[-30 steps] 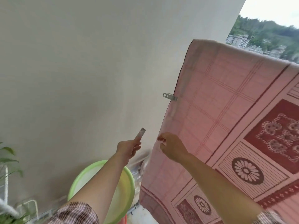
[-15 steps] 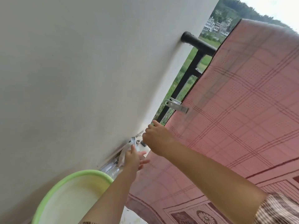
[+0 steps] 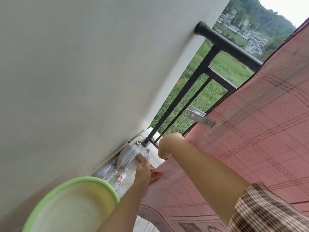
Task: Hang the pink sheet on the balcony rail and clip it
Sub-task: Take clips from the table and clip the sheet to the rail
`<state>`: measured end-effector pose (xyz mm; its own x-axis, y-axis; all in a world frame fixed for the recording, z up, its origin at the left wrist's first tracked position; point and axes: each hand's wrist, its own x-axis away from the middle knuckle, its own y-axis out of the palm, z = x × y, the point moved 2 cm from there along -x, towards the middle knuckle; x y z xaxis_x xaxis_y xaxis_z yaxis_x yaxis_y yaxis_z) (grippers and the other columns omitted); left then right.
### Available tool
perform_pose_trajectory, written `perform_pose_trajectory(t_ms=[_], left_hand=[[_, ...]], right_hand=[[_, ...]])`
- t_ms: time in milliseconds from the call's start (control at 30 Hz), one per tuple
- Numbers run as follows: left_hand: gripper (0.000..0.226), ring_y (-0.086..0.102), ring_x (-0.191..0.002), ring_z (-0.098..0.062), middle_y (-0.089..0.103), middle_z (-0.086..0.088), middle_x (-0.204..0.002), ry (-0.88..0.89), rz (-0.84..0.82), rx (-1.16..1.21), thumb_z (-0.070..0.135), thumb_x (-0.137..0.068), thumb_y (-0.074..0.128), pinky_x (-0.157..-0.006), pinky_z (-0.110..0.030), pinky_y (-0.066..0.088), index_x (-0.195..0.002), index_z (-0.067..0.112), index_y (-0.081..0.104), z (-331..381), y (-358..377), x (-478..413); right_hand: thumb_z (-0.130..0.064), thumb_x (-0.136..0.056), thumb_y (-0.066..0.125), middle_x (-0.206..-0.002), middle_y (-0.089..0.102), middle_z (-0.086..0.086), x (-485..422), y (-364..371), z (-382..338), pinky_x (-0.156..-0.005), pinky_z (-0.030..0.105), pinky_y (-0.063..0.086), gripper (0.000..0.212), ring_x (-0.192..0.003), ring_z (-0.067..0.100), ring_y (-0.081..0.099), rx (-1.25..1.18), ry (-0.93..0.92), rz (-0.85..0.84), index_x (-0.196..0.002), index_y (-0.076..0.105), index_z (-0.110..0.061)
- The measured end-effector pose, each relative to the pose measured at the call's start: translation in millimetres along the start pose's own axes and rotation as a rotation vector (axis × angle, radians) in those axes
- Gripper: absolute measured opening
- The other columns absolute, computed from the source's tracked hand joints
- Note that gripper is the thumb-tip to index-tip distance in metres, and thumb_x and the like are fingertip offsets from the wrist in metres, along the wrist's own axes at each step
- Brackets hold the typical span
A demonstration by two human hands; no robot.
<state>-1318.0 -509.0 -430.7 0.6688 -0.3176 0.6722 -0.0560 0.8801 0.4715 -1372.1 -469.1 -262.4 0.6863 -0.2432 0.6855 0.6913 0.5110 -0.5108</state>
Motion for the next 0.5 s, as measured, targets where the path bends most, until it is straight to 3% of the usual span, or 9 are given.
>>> perform_pose_trajectory(t_ms=[33,100,200,300,400,500], left_hand=[[0.031,0.065,-0.046,-0.016,0.062,-0.018,-0.079,-0.011,-0.013,0.01,0.043,-0.099,0.036,-0.048,-0.027,0.056,-0.099,0.014,0.045,-1.2,0.0,-1.0],[0.035,0.066,-0.049,-0.018,0.062,-0.019,-0.082,-0.04,-0.029,0.02,0.043,-0.099,0.038,-0.051,-0.029,0.058,-0.102,0.01,0.047,-4.8,0.3,-3.8],[0.047,0.067,-0.05,-0.018,0.064,-0.025,-0.092,-0.071,-0.045,0.027,0.042,-0.099,0.04,-0.049,-0.027,0.057,-0.114,-0.001,0.047,-9.1,0.7,-7.0],[0.048,0.068,-0.051,-0.02,0.062,-0.028,-0.097,-0.076,-0.059,0.056,0.042,-0.098,0.042,-0.047,-0.026,0.055,-0.112,-0.003,0.047,-9.6,0.5,-8.9],[0.038,0.066,-0.049,-0.02,0.06,-0.019,-0.082,-0.09,-0.082,0.074,0.042,-0.097,0.044,-0.047,-0.027,0.056,-0.1,0.003,0.045,-8.5,2.4,-5.7],[0.037,0.066,-0.045,-0.018,0.056,-0.013,-0.071,-0.096,-0.066,0.092,0.041,-0.097,0.046,-0.045,-0.026,0.055,-0.093,0.005,0.047,-6.6,3.9,-4.6]], right_hand=[[-0.012,-0.089,0.046,-0.085,0.046,0.0,-2.0,0.4,1.1,-0.084,0.032,0.046,0.005,-0.078,0.018,0.051,-0.041,-0.011,-0.03,-0.087,0.051,-0.013],[-0.008,-0.088,0.047,-0.07,0.039,0.0,-7.7,2.7,2.3,-0.075,0.031,0.043,0.02,-0.063,0.016,0.043,-0.07,-0.017,-0.064,-0.068,0.043,-0.008],[-0.007,-0.09,0.044,-0.068,0.036,0.0,-10.4,4.9,-0.2,-0.074,0.031,0.042,0.004,-0.079,0.022,0.047,-0.046,-0.056,-0.02,-0.088,0.046,-0.008],[-0.002,-0.09,0.041,-0.077,0.041,0.002,-9.8,3.5,-1.4,-0.077,0.034,0.044,0.017,-0.084,0.023,0.045,-0.074,-0.115,0.056,-0.1,0.051,-0.012],[0.0,-0.091,0.041,-0.076,0.044,0.002,-10.6,3.7,4.3,-0.075,0.033,0.047,0.012,-0.083,0.023,0.048,-0.09,-0.141,0.083,-0.086,0.047,-0.01],[0.0,-0.091,0.039,-0.082,0.048,0.002,-3.8,6.6,8.8,-0.077,0.032,0.048,0.014,-0.086,0.023,0.05,-0.103,-0.166,0.042,-0.098,0.052,-0.003]])
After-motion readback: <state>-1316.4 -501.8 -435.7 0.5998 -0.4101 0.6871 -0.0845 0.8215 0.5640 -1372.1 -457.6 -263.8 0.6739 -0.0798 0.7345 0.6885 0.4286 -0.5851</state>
